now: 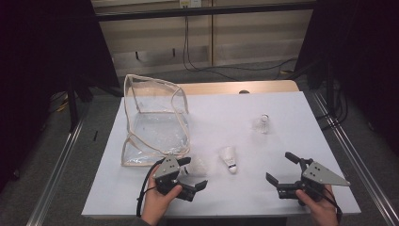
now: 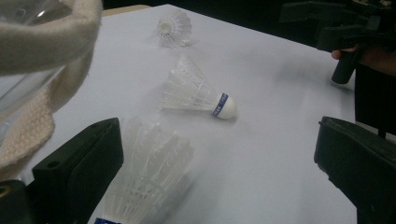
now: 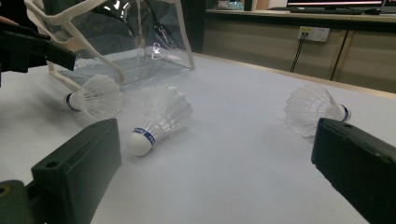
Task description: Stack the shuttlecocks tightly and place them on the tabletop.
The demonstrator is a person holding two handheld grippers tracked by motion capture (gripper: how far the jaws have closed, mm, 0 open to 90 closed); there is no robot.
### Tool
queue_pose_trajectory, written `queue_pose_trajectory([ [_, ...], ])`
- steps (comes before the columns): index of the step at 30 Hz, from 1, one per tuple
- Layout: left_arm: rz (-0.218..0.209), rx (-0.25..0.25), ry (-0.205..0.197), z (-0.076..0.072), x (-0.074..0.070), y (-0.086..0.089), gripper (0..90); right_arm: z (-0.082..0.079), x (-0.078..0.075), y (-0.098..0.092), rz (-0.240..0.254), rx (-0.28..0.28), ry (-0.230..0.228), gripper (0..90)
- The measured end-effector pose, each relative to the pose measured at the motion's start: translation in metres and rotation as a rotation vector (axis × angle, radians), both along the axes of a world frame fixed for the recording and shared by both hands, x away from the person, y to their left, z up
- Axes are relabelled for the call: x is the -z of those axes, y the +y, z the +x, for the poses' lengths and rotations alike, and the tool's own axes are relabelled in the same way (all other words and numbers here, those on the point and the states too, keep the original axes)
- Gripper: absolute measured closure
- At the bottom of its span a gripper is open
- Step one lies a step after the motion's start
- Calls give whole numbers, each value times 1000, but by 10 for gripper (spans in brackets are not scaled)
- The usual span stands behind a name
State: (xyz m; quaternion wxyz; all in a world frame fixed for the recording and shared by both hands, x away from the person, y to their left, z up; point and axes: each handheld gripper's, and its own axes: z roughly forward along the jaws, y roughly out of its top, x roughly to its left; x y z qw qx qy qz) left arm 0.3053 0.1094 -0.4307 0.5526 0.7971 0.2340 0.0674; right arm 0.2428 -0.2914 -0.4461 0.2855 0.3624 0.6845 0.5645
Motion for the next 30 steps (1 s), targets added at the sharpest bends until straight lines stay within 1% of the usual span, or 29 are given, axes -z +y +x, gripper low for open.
queue_pose_trajectory([
  [2, 3, 6, 0, 1, 0, -1, 15, 0, 0, 0, -1, -3, 1, 7],
  [5, 10, -11, 1, 1, 0, -4, 15, 0, 0, 0, 0, 1, -1, 7],
  [7, 9, -13, 4, 2, 0, -5, 15, 0, 0, 0, 0, -1, 1, 7],
  [8, 11, -25, 5, 2, 0, -6, 15, 0, 0, 0, 0, -2, 1, 7],
  [11, 15, -26, 7, 3, 0, -7, 15, 0, 0, 0, 0, -2, 2, 7],
  [13, 33, -44, 8, 3, 1, -10, 15, 0, 0, 0, -1, -2, 1, 7],
  [15, 38, -42, 13, 3, 1, -11, 15, 0, 0, 0, 0, -2, 0, 7],
  [16, 37, -43, 25, 3, 2, -14, 15, 0, 0, 0, 0, -2, -1, 7],
  [17, 47, -47, 22, 3, 2, -15, 15, 0, 0, 0, 1, -2, -1, 7],
  [21, 67, -79, 16, 3, 2, -19, 15, 0, 0, 0, 3, -3, -2, 7],
  [22, 67, -79, 16, 3, 2, -19, 16, 0, 0, 0, 3, -3, -2, 7],
  [24, 103, -115, 6, 4, 3, -23, 17, 0, 0, 0, 2, -3, 0, 7],
  [25, 103, -115, 6, 4, 3, -23, 16, 0, 0, 0, 2, -3, 0, 7],
  [27, 105, -133, 16, 4, 4, -26, 18, 0, 0, 1, 1, -5, -1, 7],
  [28, 122, -143, 12, 4, 4, -27, 18, 0, 0, 1, 1, -5, -1, 7],
  [29, 122, -152, 11, 4, 4, -28, 22, 0, 0, 1, 0, -5, 2, 7],
  [30, 134, -171, 3, 5, 5, -29, 27, 0, 0, 1, 1, -7, 1, 7],
])
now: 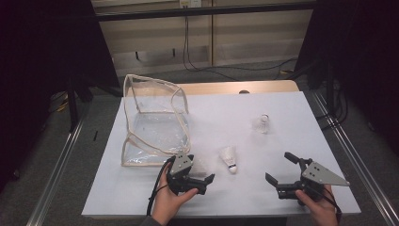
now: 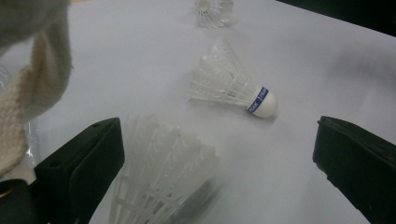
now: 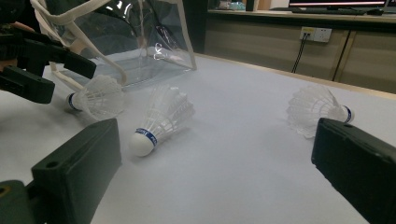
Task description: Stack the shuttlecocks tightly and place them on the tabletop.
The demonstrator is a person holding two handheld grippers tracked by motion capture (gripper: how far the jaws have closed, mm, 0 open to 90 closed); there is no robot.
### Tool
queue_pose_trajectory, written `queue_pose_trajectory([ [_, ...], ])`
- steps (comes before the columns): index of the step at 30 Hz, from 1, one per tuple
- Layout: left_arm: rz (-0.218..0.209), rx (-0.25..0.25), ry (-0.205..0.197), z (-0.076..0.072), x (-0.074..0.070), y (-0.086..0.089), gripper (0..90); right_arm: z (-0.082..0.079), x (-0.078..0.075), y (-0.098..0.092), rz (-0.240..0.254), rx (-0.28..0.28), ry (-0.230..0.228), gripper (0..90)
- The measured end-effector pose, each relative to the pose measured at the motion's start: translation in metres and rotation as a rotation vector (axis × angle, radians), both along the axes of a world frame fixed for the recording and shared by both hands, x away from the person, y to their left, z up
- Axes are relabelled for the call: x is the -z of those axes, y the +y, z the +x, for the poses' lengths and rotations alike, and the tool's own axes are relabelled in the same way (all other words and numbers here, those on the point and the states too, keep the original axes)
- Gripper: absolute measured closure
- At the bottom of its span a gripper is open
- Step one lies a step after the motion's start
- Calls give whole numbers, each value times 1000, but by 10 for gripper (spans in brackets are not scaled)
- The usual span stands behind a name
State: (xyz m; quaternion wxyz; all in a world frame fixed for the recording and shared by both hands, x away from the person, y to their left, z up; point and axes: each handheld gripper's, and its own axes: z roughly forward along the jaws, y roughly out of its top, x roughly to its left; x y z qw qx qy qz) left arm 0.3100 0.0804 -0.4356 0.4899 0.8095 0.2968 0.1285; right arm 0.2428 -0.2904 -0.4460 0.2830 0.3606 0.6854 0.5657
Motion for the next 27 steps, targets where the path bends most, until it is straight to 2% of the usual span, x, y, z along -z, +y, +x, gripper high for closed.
queue_pose_trajectory([
  [2, -7, -1, 14, 0, 1, -2, 49, 0, 0, 0, 2, 1, -2, 7],
  [4, 9, -8, 24, 1, 3, -3, 60, 0, 0, -1, 3, 2, -2, 7],
  [5, 35, -20, 21, 1, 4, -4, 68, 0, 0, -1, 1, 2, -3, 7],
  [7, 32, -28, 20, 2, 5, -5, 80, 0, 0, -1, 3, 1, 0, 7],
  [8, 50, -46, 13, 3, 4, -6, 89, 0, 0, 0, 4, 1, 0, 7],
  [11, 62, -66, 17, 3, 5, -7, 117, 0, 0, 0, 3, 1, 1, 7],
  [14, 99, -99, 11, 6, 6, -9, 131, 0, 0, -1, 1, 1, -4, 7],
  [18, 106, -122, 17, 6, 6, -10, 174, -1, -1, 0, 1, 0, -6, 7],
  [21, 119, -123, 11, 6, 6, -9, 254, -1, -1, -1, 0, 0, -6, 7],
  [22, 120, -131, 10, 6, 6, -9, 254, -1, -1, -1, -1, 0, -5, 7],
  [23, 121, -137, 10, 5, 4, -7, 337, -1, -1, -1, 2, -1, -4, 7],
  [24, 109, -143, 22, 4, 4, -6, 357, -1, -1, 0, 4, 0, -6, 7],
  [26, 99, -141, 23, 4, 2, -3, 459, -1, -1, 0, 5, -3, -10, 7],
  [27, 99, -141, 23, 4, 2, -3, 482, -1, -1, 0, 5, -3, -10, 7],
])
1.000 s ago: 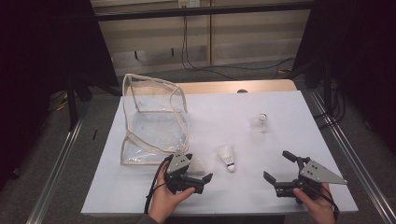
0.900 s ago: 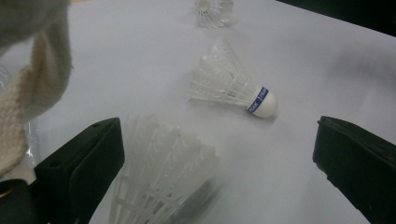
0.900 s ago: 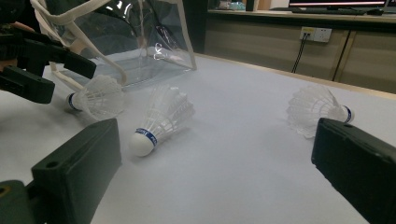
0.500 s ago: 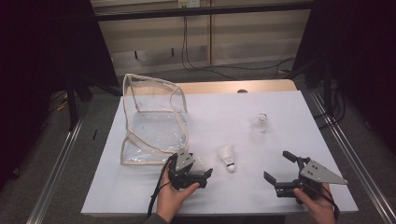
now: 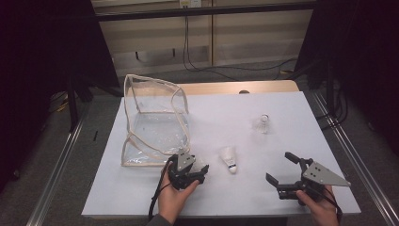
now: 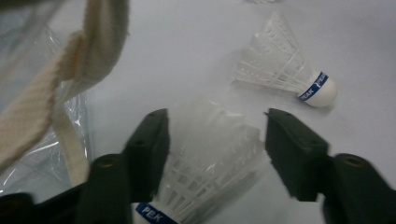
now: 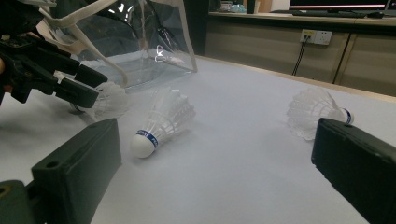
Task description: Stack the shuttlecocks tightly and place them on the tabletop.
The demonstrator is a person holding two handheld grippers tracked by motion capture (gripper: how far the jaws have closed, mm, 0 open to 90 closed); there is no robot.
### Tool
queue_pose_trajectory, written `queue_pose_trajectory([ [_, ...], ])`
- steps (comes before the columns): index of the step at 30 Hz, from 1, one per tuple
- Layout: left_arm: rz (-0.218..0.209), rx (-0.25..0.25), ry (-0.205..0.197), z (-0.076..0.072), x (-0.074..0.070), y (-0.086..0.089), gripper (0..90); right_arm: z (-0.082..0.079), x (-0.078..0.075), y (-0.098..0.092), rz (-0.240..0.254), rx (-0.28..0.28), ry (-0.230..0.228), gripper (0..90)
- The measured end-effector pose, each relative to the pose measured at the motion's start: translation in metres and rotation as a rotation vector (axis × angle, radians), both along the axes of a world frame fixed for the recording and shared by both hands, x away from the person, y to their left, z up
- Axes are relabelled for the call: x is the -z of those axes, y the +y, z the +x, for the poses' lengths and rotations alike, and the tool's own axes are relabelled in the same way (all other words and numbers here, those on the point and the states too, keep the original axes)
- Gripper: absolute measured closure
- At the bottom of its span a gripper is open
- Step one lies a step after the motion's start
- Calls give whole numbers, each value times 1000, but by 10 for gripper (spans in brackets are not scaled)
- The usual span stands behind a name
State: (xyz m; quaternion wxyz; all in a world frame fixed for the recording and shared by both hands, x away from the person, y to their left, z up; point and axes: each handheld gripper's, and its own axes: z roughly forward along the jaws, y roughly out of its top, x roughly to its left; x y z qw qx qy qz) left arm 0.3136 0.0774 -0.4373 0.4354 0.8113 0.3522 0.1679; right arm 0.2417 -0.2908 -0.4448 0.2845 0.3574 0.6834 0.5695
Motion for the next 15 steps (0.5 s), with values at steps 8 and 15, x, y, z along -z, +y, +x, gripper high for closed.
queue_pose_trajectory([
  [8, -13, 1, 14, -5, -4, 4, 593, 0, 0, 0, -1, -2, -6, 7],
  [15, -26, 22, 30, -11, -8, 11, 615, 0, 0, 0, 0, -1, -8, 7],
])
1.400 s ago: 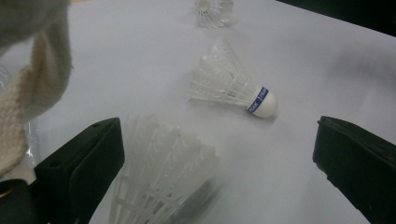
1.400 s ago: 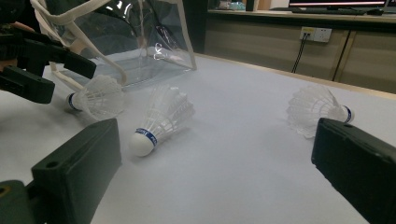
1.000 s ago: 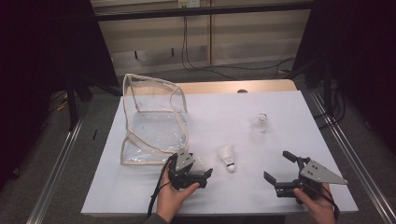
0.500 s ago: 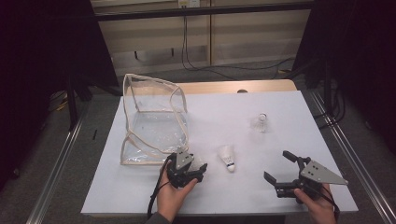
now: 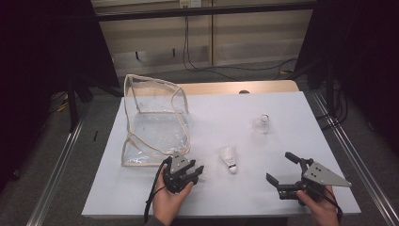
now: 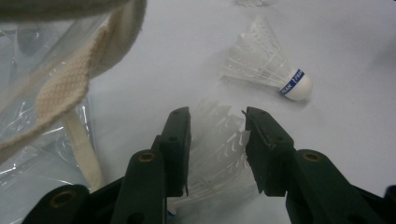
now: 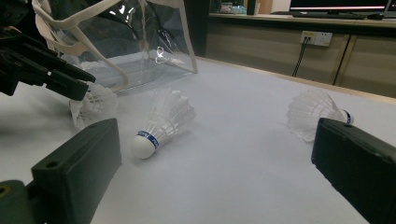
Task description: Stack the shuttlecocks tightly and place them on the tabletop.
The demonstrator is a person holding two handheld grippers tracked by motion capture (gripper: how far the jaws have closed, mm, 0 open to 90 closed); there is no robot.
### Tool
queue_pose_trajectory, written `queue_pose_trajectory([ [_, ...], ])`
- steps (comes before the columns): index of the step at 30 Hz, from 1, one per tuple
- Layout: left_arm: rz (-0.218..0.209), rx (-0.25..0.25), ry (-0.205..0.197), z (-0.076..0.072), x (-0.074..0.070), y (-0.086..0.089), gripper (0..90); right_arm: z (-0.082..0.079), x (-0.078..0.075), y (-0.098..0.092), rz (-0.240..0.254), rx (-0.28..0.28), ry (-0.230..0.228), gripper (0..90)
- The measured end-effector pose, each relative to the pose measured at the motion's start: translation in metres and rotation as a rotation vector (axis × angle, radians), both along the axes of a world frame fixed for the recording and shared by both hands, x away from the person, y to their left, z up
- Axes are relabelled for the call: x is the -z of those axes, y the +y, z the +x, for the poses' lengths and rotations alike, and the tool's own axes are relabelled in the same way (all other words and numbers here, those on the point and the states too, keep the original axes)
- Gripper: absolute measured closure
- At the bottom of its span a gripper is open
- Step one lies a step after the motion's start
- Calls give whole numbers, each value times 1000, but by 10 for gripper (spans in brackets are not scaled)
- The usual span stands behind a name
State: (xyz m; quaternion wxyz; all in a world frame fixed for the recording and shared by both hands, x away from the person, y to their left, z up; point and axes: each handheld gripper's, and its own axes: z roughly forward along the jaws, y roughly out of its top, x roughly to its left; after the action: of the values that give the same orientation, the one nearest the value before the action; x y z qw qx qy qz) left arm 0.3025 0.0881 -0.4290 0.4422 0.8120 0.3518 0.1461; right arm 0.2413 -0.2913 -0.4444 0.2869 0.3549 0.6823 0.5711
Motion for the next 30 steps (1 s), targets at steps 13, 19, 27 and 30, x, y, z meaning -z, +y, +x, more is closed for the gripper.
queue_pose_trajectory([
  [13, -22, 13, 10, -2, -8, -3, 709, 0, 0, 1, -4, -3, 5, 7],
  [19, -51, 24, 38, -3, -11, -4, 803, 0, 0, 0, -1, -3, 3, 7],
  [27, -54, 35, 46, -1, -14, -5, 865, 0, 0, 1, -2, -5, 4, 7],
  [30, -71, 36, 51, 0, -16, -4, 876, 0, 0, 0, -5, -5, 3, 7],
])
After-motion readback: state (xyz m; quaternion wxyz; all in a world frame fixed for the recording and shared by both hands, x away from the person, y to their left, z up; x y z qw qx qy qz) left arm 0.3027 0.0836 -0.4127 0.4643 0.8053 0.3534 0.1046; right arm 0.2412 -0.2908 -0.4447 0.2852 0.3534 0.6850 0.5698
